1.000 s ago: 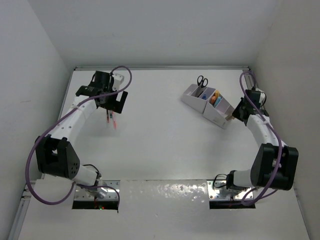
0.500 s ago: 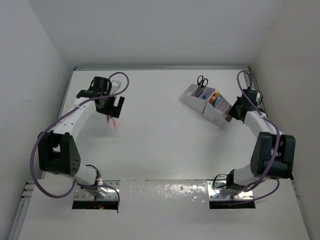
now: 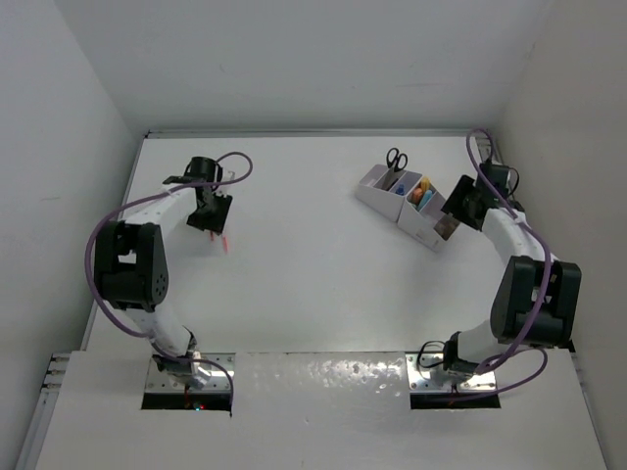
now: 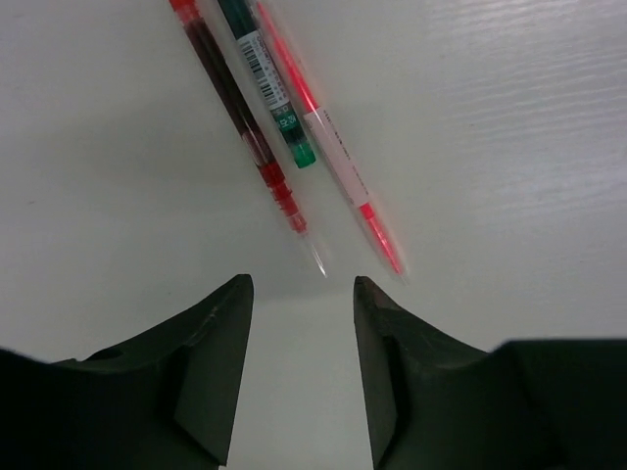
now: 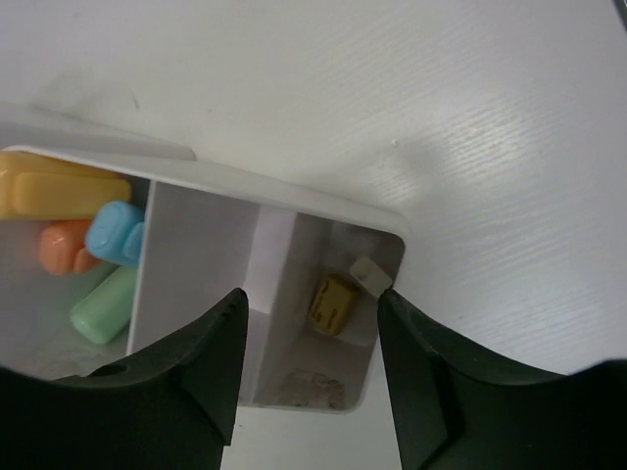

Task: Sort the stationery into containers
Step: Pick up the pen from the center of the board.

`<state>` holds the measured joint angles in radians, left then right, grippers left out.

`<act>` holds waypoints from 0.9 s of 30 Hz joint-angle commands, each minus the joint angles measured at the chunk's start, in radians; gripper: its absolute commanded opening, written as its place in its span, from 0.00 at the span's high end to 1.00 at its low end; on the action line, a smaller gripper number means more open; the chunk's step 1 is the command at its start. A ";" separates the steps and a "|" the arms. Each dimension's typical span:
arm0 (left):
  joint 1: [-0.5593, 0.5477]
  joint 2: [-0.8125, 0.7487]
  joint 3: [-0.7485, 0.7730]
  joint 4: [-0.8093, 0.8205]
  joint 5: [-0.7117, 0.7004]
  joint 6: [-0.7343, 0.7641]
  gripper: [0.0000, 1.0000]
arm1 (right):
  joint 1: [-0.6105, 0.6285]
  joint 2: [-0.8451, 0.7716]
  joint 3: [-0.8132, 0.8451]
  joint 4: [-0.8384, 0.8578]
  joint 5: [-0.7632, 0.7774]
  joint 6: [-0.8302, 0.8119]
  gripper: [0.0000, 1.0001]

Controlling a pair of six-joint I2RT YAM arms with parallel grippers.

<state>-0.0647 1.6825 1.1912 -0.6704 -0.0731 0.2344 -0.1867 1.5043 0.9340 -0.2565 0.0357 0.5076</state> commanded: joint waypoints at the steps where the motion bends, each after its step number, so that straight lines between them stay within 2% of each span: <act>1: 0.020 0.060 0.021 0.029 -0.036 -0.006 0.58 | 0.010 -0.059 0.051 -0.003 -0.031 -0.020 0.46; 8: 0.032 0.143 0.024 0.046 -0.062 -0.015 0.65 | 0.026 -0.186 0.049 -0.009 -0.016 -0.034 0.45; 18: 0.039 0.267 0.073 0.089 -0.106 -0.007 0.68 | 0.036 -0.303 0.048 -0.029 -0.020 -0.055 0.44; 21: 0.052 0.293 0.088 0.071 -0.064 -0.017 0.74 | 0.039 -0.334 0.051 -0.052 -0.020 -0.066 0.44; 23: 0.065 0.298 0.087 0.061 -0.045 -0.020 0.83 | 0.039 -0.351 0.052 -0.058 -0.019 -0.070 0.44; 25: 0.094 0.306 0.088 0.057 -0.034 -0.026 0.97 | 0.041 -0.375 0.045 -0.059 -0.019 -0.070 0.44; 27: 0.126 0.316 0.097 0.037 0.001 -0.036 1.00 | 0.046 -0.397 0.034 -0.055 -0.019 -0.073 0.44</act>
<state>0.0006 1.9499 1.2877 -0.6201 -0.1276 0.2256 -0.1516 1.1496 0.9470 -0.3210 0.0204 0.4545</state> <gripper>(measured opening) 0.042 0.559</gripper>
